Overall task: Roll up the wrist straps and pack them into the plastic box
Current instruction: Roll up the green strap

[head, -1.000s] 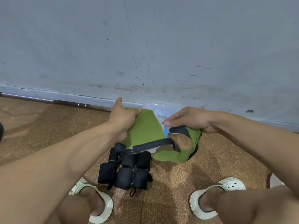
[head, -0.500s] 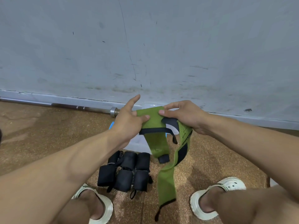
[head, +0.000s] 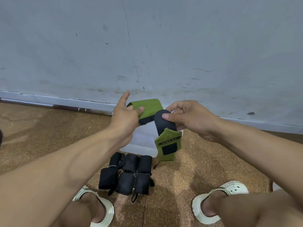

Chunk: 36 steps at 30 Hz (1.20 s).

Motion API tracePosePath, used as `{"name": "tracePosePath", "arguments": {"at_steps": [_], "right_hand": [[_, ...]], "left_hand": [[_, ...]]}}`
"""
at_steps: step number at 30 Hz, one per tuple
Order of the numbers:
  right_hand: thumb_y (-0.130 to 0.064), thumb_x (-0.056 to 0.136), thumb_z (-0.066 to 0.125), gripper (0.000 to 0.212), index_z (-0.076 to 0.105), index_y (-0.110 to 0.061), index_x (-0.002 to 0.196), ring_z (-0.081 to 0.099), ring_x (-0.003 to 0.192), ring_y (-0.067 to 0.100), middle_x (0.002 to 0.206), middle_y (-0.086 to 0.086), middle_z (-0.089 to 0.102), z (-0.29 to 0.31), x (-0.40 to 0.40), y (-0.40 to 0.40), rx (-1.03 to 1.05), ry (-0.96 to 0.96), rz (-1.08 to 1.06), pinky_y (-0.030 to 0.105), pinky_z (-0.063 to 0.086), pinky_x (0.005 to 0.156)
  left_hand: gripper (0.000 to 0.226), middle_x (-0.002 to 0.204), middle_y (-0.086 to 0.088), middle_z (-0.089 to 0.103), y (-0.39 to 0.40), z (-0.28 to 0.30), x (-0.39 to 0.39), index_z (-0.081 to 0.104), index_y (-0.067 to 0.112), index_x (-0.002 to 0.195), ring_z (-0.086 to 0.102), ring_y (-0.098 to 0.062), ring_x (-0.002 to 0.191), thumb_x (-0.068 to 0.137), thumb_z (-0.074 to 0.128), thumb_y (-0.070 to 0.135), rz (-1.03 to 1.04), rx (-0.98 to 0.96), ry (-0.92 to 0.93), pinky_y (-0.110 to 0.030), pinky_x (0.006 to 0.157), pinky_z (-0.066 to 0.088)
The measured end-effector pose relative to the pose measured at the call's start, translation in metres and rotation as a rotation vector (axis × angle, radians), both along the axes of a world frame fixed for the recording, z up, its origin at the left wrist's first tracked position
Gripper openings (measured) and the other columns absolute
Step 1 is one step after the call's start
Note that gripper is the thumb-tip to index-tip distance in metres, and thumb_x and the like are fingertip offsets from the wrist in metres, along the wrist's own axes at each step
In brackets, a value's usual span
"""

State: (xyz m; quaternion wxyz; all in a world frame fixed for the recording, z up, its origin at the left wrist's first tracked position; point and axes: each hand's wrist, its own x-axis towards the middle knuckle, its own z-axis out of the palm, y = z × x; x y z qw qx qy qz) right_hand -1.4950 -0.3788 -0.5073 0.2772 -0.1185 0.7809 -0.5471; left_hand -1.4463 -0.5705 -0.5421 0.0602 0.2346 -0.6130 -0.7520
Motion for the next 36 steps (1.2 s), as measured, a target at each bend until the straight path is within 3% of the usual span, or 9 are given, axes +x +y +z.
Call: {"name": "tracePosePath", "arguments": {"at_steps": [2,5,9,12,17,22,27,33,36], "right_hand": [[-0.016,0.093,0.075,0.009,0.069,-0.009,0.097,0.069,0.068,0.015,0.086,0.014,0.076,-0.001,0.004,-0.004,0.001,0.023,-0.027,0.026,0.057,0.067],[-0.017,0.094,0.074,0.010,0.069,-0.010,0.095,0.067,0.063,0.011,0.085,0.012,0.077,-0.001,0.006,-0.006,0.022,0.045,-0.038,0.019,0.054,0.059],[-0.023,0.093,0.076,0.012,0.068,-0.013,0.095,0.067,0.066,0.010,0.086,0.007,0.079,-0.002,0.004,-0.007,0.079,0.103,-0.038,0.020,0.050,0.056],[-0.021,0.092,0.077,0.014,0.068,-0.011,0.094,0.067,0.065,0.012,0.083,0.008,0.079,-0.003,0.003,-0.007,0.073,0.107,-0.060,0.019,0.049,0.054],[-0.018,0.092,0.077,0.013,0.066,-0.010,0.092,0.066,0.063,0.014,0.084,0.013,0.079,-0.004,0.003,-0.007,0.044,0.098,-0.072,0.018,0.049,0.051],[-0.020,0.092,0.077,0.014,0.067,-0.011,0.093,0.066,0.065,0.016,0.087,0.014,0.078,-0.005,0.004,-0.007,0.066,0.075,-0.076,0.022,0.048,0.051],[-0.022,0.091,0.078,0.016,0.066,-0.012,0.092,0.067,0.063,0.012,0.089,0.014,0.078,-0.006,0.004,-0.008,0.081,0.065,-0.082,0.019,0.048,0.049],[-0.060,0.068,0.088,0.053,0.059,-0.024,0.095,0.067,0.069,0.012,0.074,-0.003,0.071,0.002,-0.003,-0.006,0.411,0.425,-0.140,0.033,0.049,0.062],[-0.060,0.071,0.085,0.049,0.067,-0.024,0.099,0.061,0.080,0.010,0.085,-0.005,0.066,0.004,-0.009,-0.003,0.338,0.256,-0.086,0.027,0.042,0.068]], "left_hand": [[0.081,0.150,-0.026,0.046,0.004,0.005,0.002,0.022,0.038,0.159,0.077,-0.023,0.084,0.100,0.057,-0.003,-0.014,0.000,0.031,-0.029,0.080,0.061],[0.083,0.132,-0.013,0.063,0.006,0.005,0.004,0.019,0.042,0.159,0.074,-0.019,0.100,0.100,0.058,-0.002,-0.054,-0.058,0.078,-0.034,0.091,0.057],[0.086,0.105,-0.002,0.069,0.008,0.009,0.007,0.015,0.041,0.160,0.075,-0.008,0.082,0.100,0.056,-0.006,-0.116,-0.033,0.105,-0.023,0.063,0.059],[0.089,0.114,-0.004,0.064,0.009,0.012,0.007,0.014,0.041,0.160,0.075,-0.019,0.094,0.099,0.055,-0.009,-0.128,0.024,0.135,-0.032,0.075,0.063],[0.089,0.091,0.004,0.077,0.011,0.010,0.008,0.015,0.038,0.160,0.075,-0.017,0.086,0.098,0.055,-0.012,-0.146,0.020,0.148,-0.034,0.075,0.064],[0.097,0.153,-0.032,0.038,0.014,0.014,0.010,0.016,0.043,0.160,0.075,-0.015,0.085,0.094,0.059,-0.014,-0.130,0.084,0.111,-0.027,0.070,0.061],[0.113,0.108,-0.014,0.076,0.017,0.010,0.012,0.011,0.040,0.161,0.076,-0.026,0.092,0.084,0.067,-0.021,-0.123,0.102,0.137,-0.037,0.078,0.063],[0.117,0.085,0.011,0.079,0.015,0.014,0.011,0.009,0.040,0.162,0.076,-0.028,0.098,0.082,0.068,-0.022,-0.091,0.053,0.109,-0.045,0.093,0.059],[0.117,0.096,0.002,0.080,0.013,0.017,0.011,0.005,0.039,0.162,0.076,-0.027,0.095,0.083,0.067,-0.021,-0.089,0.089,0.117,-0.037,0.083,0.063]]}}
